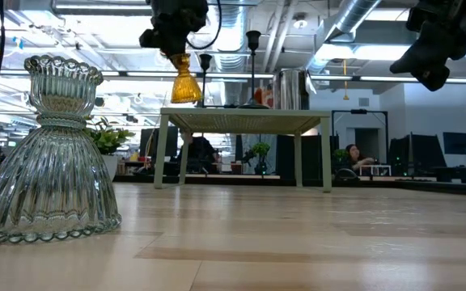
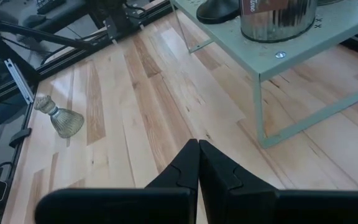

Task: Pick & Place candle stick holders
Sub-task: Put the orange glass candle holder on the shelf

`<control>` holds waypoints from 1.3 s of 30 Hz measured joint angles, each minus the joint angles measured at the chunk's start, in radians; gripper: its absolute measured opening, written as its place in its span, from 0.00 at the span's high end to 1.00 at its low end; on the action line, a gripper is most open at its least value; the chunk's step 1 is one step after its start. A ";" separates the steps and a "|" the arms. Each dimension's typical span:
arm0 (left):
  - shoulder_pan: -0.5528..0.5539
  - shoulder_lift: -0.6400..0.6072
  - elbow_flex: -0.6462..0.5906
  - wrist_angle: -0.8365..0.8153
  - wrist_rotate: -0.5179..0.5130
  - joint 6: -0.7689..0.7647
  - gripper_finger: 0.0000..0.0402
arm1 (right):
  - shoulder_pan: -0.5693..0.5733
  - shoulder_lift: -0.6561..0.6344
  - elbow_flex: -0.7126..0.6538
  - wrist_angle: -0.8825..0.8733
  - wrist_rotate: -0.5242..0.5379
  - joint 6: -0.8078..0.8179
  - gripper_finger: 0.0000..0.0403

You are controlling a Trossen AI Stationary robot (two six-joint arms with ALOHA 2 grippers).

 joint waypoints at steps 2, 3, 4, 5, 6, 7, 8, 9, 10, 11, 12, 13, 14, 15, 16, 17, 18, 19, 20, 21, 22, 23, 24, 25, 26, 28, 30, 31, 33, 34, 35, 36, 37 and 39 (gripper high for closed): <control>-0.017 -0.001 0.000 0.012 -0.045 0.018 0.91 | 0.000 0.000 0.000 0.000 0.001 0.000 1.00; -0.027 -0.002 0.000 0.018 -0.075 0.024 0.91 | 0.000 0.000 0.000 0.000 0.001 0.000 1.00; -0.036 -0.004 0.000 0.025 -0.103 0.028 0.91 | 0.000 0.000 0.000 0.000 0.002 0.000 1.00; -0.045 -0.007 0.001 0.029 -0.120 0.030 0.91 | 0.000 0.000 0.000 0.000 0.002 0.000 1.00; -0.050 -0.008 0.007 0.028 -0.122 0.030 0.91 | 0.000 0.000 0.000 0.000 0.002 0.000 1.00; -0.054 -0.008 0.013 0.028 -0.121 0.031 0.91 | 0.000 0.000 0.000 0.000 0.002 0.000 1.00; -0.057 -0.007 0.021 0.029 -0.120 0.032 0.91 | 0.000 0.000 0.000 0.000 0.002 0.000 1.00; -0.061 -0.007 0.029 0.033 -0.119 0.034 0.91 | 0.000 0.000 0.000 0.000 0.002 0.000 1.00; -0.061 -0.007 0.038 0.041 -0.110 0.044 0.91 | 0.000 0.000 0.000 0.000 0.002 0.000 1.00; -0.061 -0.007 0.047 0.055 -0.097 0.052 0.91 | 0.000 0.000 0.000 0.000 0.002 0.000 1.00; -0.058 -0.008 0.060 0.074 -0.081 0.056 0.91 | 0.000 0.000 0.000 0.000 0.002 0.000 1.00; -0.052 -0.007 0.074 0.093 -0.065 0.064 0.91 | 0.000 0.000 0.000 0.000 0.002 0.000 1.00; -0.045 -0.007 0.088 0.109 -0.054 0.075 0.91 | 0.000 0.000 0.000 0.000 0.002 0.000 1.00; -0.037 -0.007 0.101 0.124 -0.042 0.081 0.91 | 0.000 0.000 0.000 0.000 0.002 0.000 1.00; -0.027 -0.007 0.112 0.139 -0.033 0.083 0.91 | 0.000 0.000 0.000 0.000 0.002 0.000 1.00; -0.015 -0.007 0.122 0.149 -0.027 0.084 0.91 | 0.000 0.000 0.000 0.000 0.002 0.000 1.00; -0.002 -0.007 0.131 0.152 -0.026 0.085 0.91 | 0.000 0.000 0.000 0.000 0.002 0.000 1.00; 0.010 -0.007 0.138 0.151 -0.025 0.085 0.91 | 0.000 0.000 0.000 0.000 0.002 0.000 1.00; 0.023 -0.007 0.142 0.147 -0.020 0.085 0.91 | 0.000 0.000 0.000 0.000 0.002 0.000 1.00; 0.037 -0.007 0.145 0.147 -0.007 0.085 0.91 | 0.000 0.000 0.000 0.000 0.002 0.000 1.00; 0.049 -0.007 0.146 0.148 0.010 0.085 0.91 | 0.000 0.000 0.000 0.000 0.002 0.000 1.00; 0.059 -0.007 0.146 0.148 0.026 0.085 0.91 | 0.000 0.000 0.000 0.000 0.002 0.000 1.00; 0.065 -0.002 0.147 0.148 0.033 0.090 0.91 | 0.000 0.000 0.000 0.000 0.002 0.000 1.00; 0.065 0.006 0.147 0.148 0.038 0.098 0.91 | 0.000 0.000 0.000 0.000 0.002 0.000 1.00; 0.065 0.015 0.147 0.150 0.039 0.104 0.91 | 0.000 0.000 0.000 0.000 0.002 0.000 1.00; 0.064 0.043 0.147 0.156 0.054 0.121 0.91 | 0.000 0.000 0.000 0.000 0.008 0.000 1.00; 0.062 0.079 0.166 0.152 0.097 0.129 0.91 | 0.000 0.000 0.000 -0.001 0.022 0.000 1.00; 0.059 0.098 0.184 0.151 0.113 0.131 0.91 | 0.000 0.000 0.000 -0.001 0.024 -0.001 1.00; 0.058 0.134 0.237 0.141 0.124 0.145 0.91 | 0.000 0.000 0.000 -0.004 0.025 -0.001 1.00; 0.058 0.150 0.269 0.124 0.123 0.154 0.91 | 0.000 0.000 0.000 -0.005 0.025 0.000 1.00; 0.058 0.165 0.302 0.104 0.123 0.158 0.91 | 0.000 0.000 0.000 -0.006 0.025 0.000 1.00; 0.059 0.178 0.333 0.080 0.116 0.158 0.91 | 0.000 0.000 0.000 -0.006 0.025 0.000 1.00; 0.063 0.191 0.363 0.057 0.104 0.159 0.91 | 0.000 0.000 0.000 -0.007 0.025 0.000 1.00; 0.068 0.212 0.410 0.006 0.085 0.157 0.91 | 0.000 0.000 0.000 -0.007 0.025 -0.001 1.00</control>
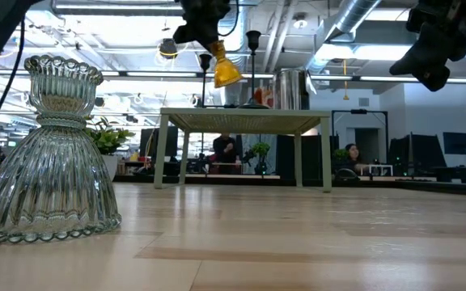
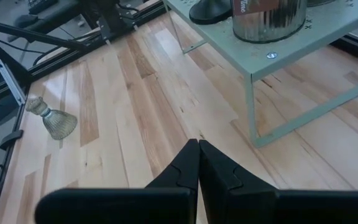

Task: Pick & Place candle stick holders
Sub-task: Put the orange glass candle holder on the shelf

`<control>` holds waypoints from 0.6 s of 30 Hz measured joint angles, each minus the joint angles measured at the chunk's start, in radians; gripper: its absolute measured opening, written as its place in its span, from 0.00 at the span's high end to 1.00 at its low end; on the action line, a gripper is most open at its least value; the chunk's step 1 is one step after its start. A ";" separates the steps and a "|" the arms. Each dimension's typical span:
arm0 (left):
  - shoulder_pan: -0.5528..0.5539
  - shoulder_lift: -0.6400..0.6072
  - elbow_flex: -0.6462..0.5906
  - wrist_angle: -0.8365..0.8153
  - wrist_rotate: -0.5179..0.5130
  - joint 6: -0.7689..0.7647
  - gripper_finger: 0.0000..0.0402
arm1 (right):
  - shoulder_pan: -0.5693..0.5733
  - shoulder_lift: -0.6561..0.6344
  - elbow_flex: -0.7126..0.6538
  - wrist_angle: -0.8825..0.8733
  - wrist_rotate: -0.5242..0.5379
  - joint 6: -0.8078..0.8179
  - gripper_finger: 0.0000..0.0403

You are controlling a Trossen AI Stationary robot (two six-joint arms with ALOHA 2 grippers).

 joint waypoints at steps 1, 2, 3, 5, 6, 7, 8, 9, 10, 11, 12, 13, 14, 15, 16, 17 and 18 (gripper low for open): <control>0.003 0.006 0.013 -0.021 -0.006 -0.002 0.91 | 0.000 0.000 0.000 0.000 0.000 0.000 1.00; 0.005 0.010 0.019 -0.037 -0.010 -0.005 0.91 | 0.000 0.000 0.000 -0.001 0.000 0.000 1.00; 0.005 0.010 0.019 -0.049 -0.012 -0.011 0.91 | 0.000 0.000 0.000 -0.001 0.000 0.000 1.00; 0.003 0.012 0.018 -0.067 -0.009 -0.026 0.91 | 0.000 0.000 0.000 -0.001 0.000 0.000 1.00; 0.000 0.014 0.016 -0.071 -0.007 -0.027 0.91 | 0.000 0.000 0.000 -0.001 0.000 0.000 1.00; -0.005 0.016 0.015 -0.073 -0.006 -0.027 0.91 | 0.000 0.000 0.000 -0.002 0.000 0.000 1.00; -0.006 0.018 0.014 -0.072 -0.006 -0.027 0.91 | 0.000 0.000 0.000 -0.005 0.000 0.000 1.00; -0.009 0.022 0.013 -0.070 -0.005 -0.027 0.91 | 0.000 0.000 0.000 -0.007 0.000 0.000 1.00; -0.014 0.027 0.013 -0.068 -0.005 -0.027 0.91 | 0.000 0.000 0.000 -0.007 0.000 0.000 1.00; -0.015 0.029 0.013 -0.069 -0.006 -0.027 0.91 | 0.000 0.000 0.000 -0.007 0.000 0.000 1.00; -0.015 0.033 0.013 -0.070 -0.006 -0.027 0.91 | 0.000 0.000 0.000 -0.007 0.000 0.000 1.00; -0.016 0.040 0.013 -0.069 -0.006 -0.027 0.91 | 0.000 0.000 0.000 -0.007 0.000 0.000 1.00; -0.018 0.046 0.013 -0.069 -0.006 -0.028 0.91 | 0.000 0.000 0.000 -0.007 0.000 0.000 1.00; -0.018 0.055 0.013 -0.070 -0.006 -0.028 0.91 | 0.000 0.000 0.000 -0.008 0.000 0.000 1.00; -0.018 0.065 0.013 -0.070 -0.007 -0.028 0.91 | 0.000 0.000 0.000 -0.008 0.000 0.000 1.00; -0.019 0.074 0.013 -0.070 -0.006 -0.027 0.91 | 0.000 0.000 0.000 -0.008 0.000 0.000 1.00; -0.019 0.084 0.013 -0.071 -0.006 -0.026 0.91 | 0.000 0.000 0.000 -0.009 0.000 0.000 1.00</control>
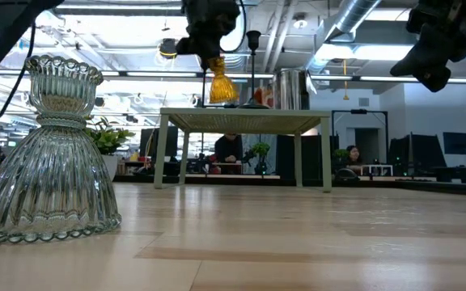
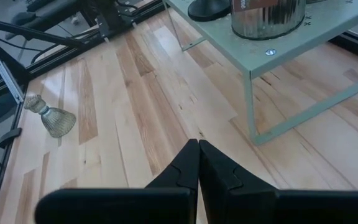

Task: Pick & Place candle stick holders
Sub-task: Put the orange glass candle holder on the shelf

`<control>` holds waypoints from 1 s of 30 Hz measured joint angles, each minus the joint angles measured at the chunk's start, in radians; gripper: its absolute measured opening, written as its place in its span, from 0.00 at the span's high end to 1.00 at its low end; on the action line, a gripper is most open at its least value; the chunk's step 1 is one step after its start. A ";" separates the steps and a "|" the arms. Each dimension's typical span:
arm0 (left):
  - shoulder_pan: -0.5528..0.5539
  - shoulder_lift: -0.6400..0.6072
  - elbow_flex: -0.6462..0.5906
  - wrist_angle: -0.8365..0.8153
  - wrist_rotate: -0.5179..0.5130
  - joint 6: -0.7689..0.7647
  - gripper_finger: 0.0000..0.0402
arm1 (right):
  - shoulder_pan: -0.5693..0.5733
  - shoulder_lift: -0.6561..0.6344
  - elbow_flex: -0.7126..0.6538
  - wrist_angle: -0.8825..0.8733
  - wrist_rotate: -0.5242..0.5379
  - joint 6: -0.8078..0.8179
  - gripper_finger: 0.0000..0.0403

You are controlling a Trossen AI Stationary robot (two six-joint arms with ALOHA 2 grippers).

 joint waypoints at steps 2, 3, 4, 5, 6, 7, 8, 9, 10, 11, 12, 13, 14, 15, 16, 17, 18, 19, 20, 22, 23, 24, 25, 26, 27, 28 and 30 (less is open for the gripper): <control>0.000 0.013 0.000 0.000 -0.003 0.010 0.91 | 0.000 0.000 0.000 -0.004 0.000 0.000 1.00; 0.000 0.017 0.000 0.000 -0.008 0.014 0.91 | 0.000 0.000 0.000 -0.004 0.000 0.000 1.00; 0.000 0.018 0.000 0.000 -0.014 0.015 0.91 | 0.000 0.000 0.000 -0.004 0.000 0.000 1.00; 0.000 0.019 0.000 0.000 -0.016 0.016 0.91 | 0.000 0.000 0.000 -0.004 0.000 0.000 1.00; 0.000 0.019 0.000 0.001 -0.015 0.016 0.91 | 0.000 0.000 0.000 -0.005 0.000 0.000 1.00; 0.000 0.019 0.000 0.001 -0.016 0.016 0.91 | 0.000 0.000 0.000 -0.006 0.000 0.000 1.00; 0.000 0.019 0.000 0.001 -0.016 0.014 0.91 | 0.000 0.000 0.000 -0.007 0.000 0.000 1.00; 0.000 0.019 0.000 0.001 -0.015 0.013 0.91 | 0.000 0.000 0.000 -0.007 0.000 0.000 1.00; 0.000 0.019 0.000 0.000 -0.015 0.012 0.91 | 0.000 0.000 0.000 -0.006 0.000 0.000 1.00; 0.000 0.019 0.000 -0.001 -0.015 0.005 0.91 | 0.000 0.000 0.000 -0.007 0.000 0.000 1.00; 0.000 0.019 0.000 -0.001 -0.015 -0.001 0.91 | 0.000 0.000 0.000 -0.006 0.000 0.000 1.00; -0.002 0.019 0.000 -0.002 -0.016 -0.001 0.91 | 0.000 0.000 0.000 -0.007 0.000 0.000 1.00; -0.004 0.023 0.000 -0.002 -0.016 -0.002 0.91 | 0.000 0.000 0.000 -0.007 0.000 0.000 1.00; -0.006 0.026 0.000 -0.003 -0.016 -0.002 0.91 | 0.000 0.000 0.000 -0.007 0.000 0.000 1.00; -0.007 0.028 0.000 -0.006 -0.015 -0.002 0.91 | 0.000 0.000 0.000 -0.007 0.000 0.000 1.00; -0.007 0.033 -0.001 -0.006 -0.015 -0.002 0.91 | 0.000 0.000 0.000 -0.007 0.000 0.000 1.00; -0.008 0.038 -0.001 -0.006 -0.015 -0.002 0.91 | 0.000 0.000 0.000 -0.007 0.000 0.000 1.00; -0.009 0.042 -0.001 -0.007 -0.014 -0.002 0.91 | 0.000 0.000 0.000 -0.007 0.000 0.000 1.00; -0.010 0.046 -0.001 -0.010 -0.016 -0.002 0.91 | 0.000 0.000 0.000 -0.007 0.000 0.000 1.00; -0.010 0.052 -0.001 -0.013 -0.015 -0.002 0.91 | 0.000 0.000 0.000 -0.007 0.000 0.000 1.00; -0.010 0.054 -0.001 -0.011 -0.015 -0.002 0.91 | 0.000 0.000 0.000 -0.007 0.000 0.000 1.00; -0.010 0.054 -0.001 -0.012 -0.016 -0.002 0.91 | 0.000 0.000 0.000 -0.007 0.000 0.000 1.00; -0.010 0.054 -0.001 -0.012 -0.015 -0.002 0.91 | 0.000 0.000 0.000 -0.007 0.000 0.000 1.00; -0.010 0.054 -0.001 -0.013 -0.015 -0.002 0.91 | 0.000 0.000 0.000 -0.008 0.000 0.000 1.00; -0.010 0.054 -0.001 -0.012 -0.015 -0.002 0.91 | 0.000 0.000 0.000 -0.008 0.000 0.000 1.00; -0.010 0.054 -0.001 -0.013 -0.015 -0.002 0.91 | 0.000 0.000 0.000 -0.008 0.000 0.000 1.00; -0.010 0.054 -0.001 -0.014 -0.004 -0.002 0.91 | 0.000 0.000 0.000 -0.008 0.000 0.000 1.00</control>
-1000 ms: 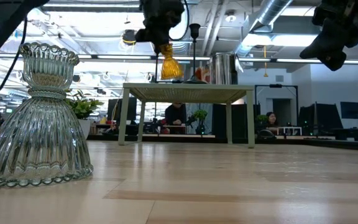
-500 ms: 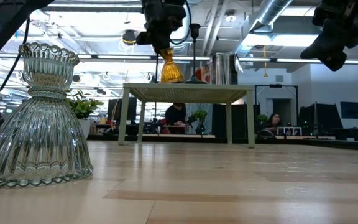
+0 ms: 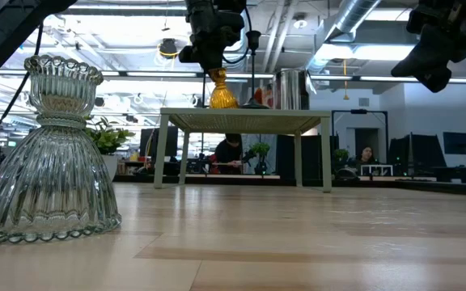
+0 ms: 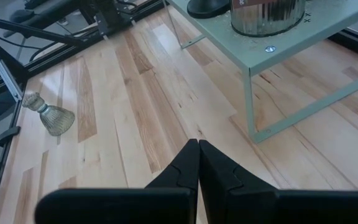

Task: Pick & Place candle stick holders
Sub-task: Put the orange glass candle holder on the shelf

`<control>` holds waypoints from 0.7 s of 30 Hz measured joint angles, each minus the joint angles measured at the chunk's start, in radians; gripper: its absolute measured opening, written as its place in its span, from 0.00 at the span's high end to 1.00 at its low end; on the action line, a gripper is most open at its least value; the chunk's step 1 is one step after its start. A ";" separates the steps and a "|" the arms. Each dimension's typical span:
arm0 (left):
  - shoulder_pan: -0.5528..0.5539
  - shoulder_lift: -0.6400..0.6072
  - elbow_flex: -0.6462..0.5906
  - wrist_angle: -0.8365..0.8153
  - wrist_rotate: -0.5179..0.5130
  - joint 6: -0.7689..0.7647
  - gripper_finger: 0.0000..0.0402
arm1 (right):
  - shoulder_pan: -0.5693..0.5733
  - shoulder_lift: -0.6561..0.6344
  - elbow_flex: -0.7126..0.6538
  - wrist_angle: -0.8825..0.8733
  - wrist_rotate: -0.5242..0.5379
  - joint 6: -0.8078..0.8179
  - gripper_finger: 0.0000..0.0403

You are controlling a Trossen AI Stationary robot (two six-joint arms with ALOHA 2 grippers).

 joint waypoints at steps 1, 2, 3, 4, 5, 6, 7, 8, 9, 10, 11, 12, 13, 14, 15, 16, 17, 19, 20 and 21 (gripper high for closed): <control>0.000 0.000 0.000 -0.001 0.010 0.000 0.91 | 0.000 0.000 0.000 0.000 0.000 0.000 1.00; 0.000 0.000 0.000 -0.001 0.015 -0.001 0.91 | 0.000 0.000 0.000 -0.001 0.000 0.000 1.00; 0.000 0.000 0.000 -0.001 0.015 -0.001 0.89 | 0.000 0.000 0.000 -0.001 0.000 0.000 1.00; 0.000 0.000 0.000 -0.001 0.015 -0.001 0.88 | 0.000 0.000 0.000 -0.002 0.000 0.000 1.00; 0.000 0.000 0.000 -0.001 0.016 -0.001 0.86 | 0.000 0.000 0.000 -0.002 0.000 0.000 1.00; 0.000 0.000 0.000 -0.001 0.016 -0.003 0.85 | 0.000 0.000 0.000 -0.003 0.000 0.000 1.00; 0.000 0.000 0.000 -0.001 0.016 -0.004 0.84 | 0.000 0.000 0.000 -0.003 0.000 0.000 1.00; 0.000 0.000 0.000 0.000 0.016 -0.004 0.83 | 0.000 0.000 0.000 -0.003 0.000 0.000 1.00; 0.000 0.000 0.000 0.001 0.015 -0.004 0.83 | 0.000 0.000 0.000 -0.003 0.000 0.000 1.00; 0.000 0.001 0.000 0.002 0.015 -0.004 0.82 | 0.000 0.000 0.000 -0.003 0.000 0.000 1.00; 0.000 0.001 0.000 0.002 0.015 -0.004 0.83 | 0.000 0.000 0.000 -0.003 0.000 0.000 1.00; 0.000 0.001 0.000 0.004 0.015 -0.004 0.83 | 0.000 0.000 0.000 -0.003 0.000 0.000 1.00; 0.000 0.001 0.000 0.008 0.015 -0.004 0.83 | 0.000 0.000 0.000 -0.003 0.000 0.000 1.00; 0.000 0.001 0.000 0.009 0.015 -0.004 0.83 | 0.000 0.000 0.000 -0.003 0.000 0.000 1.00; 0.000 0.001 0.000 0.009 0.015 -0.004 0.83 | 0.000 0.000 0.000 -0.003 0.000 0.000 1.00; 0.000 0.001 0.000 0.009 0.015 -0.004 0.84 | 0.000 0.000 0.000 -0.003 0.000 0.000 1.00; 0.000 0.001 0.000 0.010 0.015 -0.004 0.84 | 0.000 0.000 0.000 -0.003 0.000 0.000 1.00; 0.000 0.001 0.000 0.013 0.013 -0.004 0.84 | 0.000 0.000 0.000 -0.003 0.000 0.000 1.00; 0.000 0.001 0.000 0.016 0.007 -0.004 0.83 | 0.000 0.000 0.000 -0.003 0.000 0.000 1.00; 0.000 0.001 0.000 0.017 0.000 -0.003 0.83 | 0.000 0.000 0.000 -0.003 0.000 0.000 1.00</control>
